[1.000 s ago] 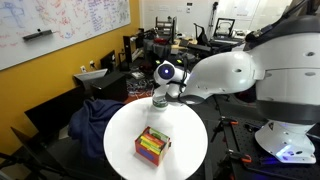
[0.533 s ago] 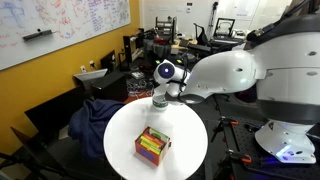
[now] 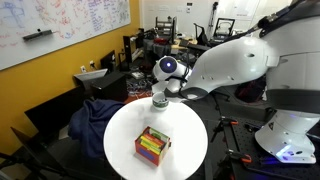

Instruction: Pick up the marker and put it in the mug

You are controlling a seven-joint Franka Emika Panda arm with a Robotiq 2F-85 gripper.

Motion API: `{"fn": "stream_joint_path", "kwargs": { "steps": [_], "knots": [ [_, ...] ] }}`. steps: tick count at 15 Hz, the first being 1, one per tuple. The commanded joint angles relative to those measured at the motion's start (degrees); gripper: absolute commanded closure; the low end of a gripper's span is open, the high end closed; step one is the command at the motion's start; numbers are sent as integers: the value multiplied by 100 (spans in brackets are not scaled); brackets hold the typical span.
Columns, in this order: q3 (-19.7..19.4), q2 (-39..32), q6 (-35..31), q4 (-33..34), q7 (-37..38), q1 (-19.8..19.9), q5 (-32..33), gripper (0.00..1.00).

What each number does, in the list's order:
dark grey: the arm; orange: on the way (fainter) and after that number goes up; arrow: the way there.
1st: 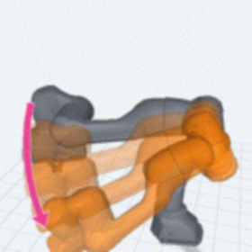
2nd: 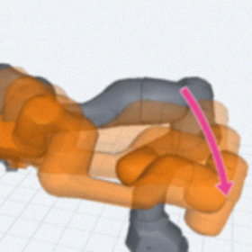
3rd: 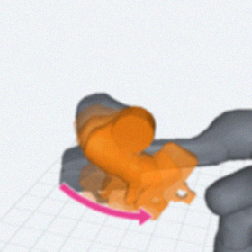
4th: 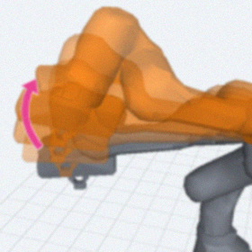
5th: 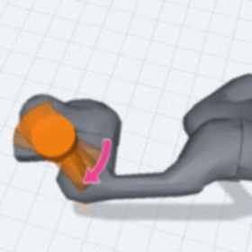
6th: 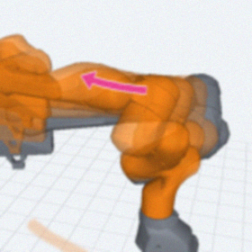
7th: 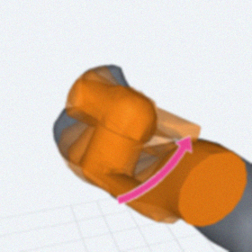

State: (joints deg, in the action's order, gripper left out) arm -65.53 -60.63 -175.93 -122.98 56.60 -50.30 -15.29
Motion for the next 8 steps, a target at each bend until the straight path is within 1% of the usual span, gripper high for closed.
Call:
{"fn": "stream_joint_path", "kwargs": {
  "steps": [1,4,8],
  "knots": [
    [115,736,-483,-320,-334,-44,-70,0],
    [267,1157,-880,-454,-578,-10,-65,0],
    [686,1901,-1525,-667,-1202,146,-36,0]
  ]
}}
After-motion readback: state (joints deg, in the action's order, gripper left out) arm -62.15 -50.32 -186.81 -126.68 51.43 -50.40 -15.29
